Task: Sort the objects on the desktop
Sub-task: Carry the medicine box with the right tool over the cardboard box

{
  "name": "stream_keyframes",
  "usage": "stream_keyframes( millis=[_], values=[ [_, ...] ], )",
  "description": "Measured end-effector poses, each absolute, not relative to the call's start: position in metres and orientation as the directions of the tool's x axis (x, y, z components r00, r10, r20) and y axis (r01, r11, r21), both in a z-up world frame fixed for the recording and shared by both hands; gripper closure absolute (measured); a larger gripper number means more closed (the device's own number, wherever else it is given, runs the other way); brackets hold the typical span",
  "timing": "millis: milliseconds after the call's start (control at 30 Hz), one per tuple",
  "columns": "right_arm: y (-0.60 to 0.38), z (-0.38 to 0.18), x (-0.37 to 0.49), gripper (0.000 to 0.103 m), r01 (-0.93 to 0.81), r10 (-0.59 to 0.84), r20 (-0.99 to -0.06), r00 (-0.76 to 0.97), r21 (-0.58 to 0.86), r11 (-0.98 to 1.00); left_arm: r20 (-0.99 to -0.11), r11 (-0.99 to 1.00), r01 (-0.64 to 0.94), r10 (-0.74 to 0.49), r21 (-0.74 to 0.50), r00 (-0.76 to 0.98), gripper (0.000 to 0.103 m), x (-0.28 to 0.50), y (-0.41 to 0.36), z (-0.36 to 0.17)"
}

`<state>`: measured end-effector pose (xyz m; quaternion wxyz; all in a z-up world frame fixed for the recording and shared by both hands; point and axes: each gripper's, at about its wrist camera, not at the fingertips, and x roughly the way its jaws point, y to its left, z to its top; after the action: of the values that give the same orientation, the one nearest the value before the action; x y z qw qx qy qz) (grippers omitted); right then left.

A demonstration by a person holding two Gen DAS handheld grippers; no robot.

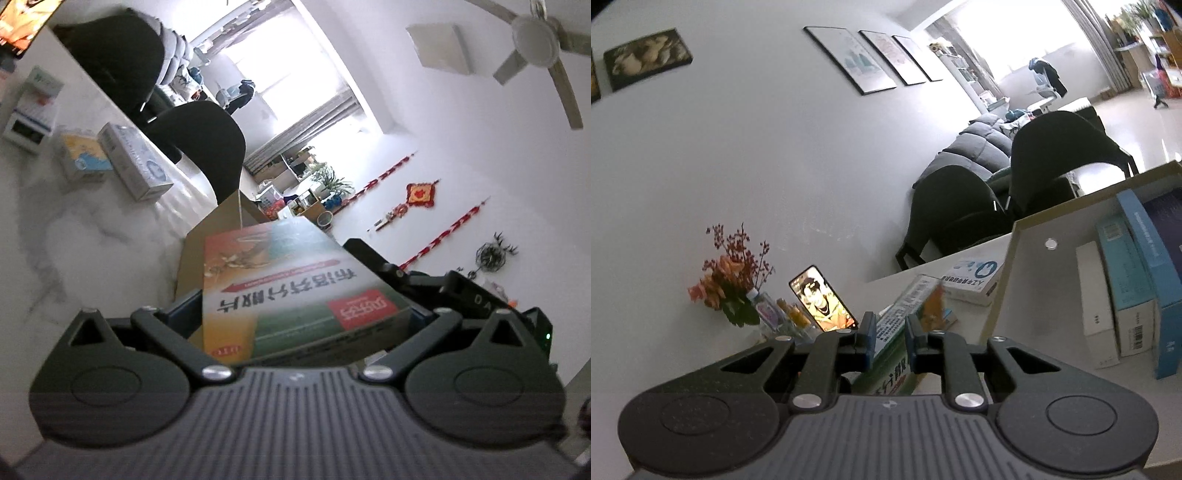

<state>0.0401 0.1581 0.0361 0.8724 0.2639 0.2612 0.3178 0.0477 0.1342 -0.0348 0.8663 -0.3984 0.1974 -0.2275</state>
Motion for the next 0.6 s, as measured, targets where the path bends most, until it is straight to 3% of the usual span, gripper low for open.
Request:
stream_keyframes(
  millis=[600],
  values=[
    [0.11,-0.012,0.086,0.078,-0.25,0.781,-0.326,0.533,0.821,0.513,-0.294,0.738,0.23,-0.506,-0.634,0.811,0.001,0.049,0.108,-0.046]
  ],
)
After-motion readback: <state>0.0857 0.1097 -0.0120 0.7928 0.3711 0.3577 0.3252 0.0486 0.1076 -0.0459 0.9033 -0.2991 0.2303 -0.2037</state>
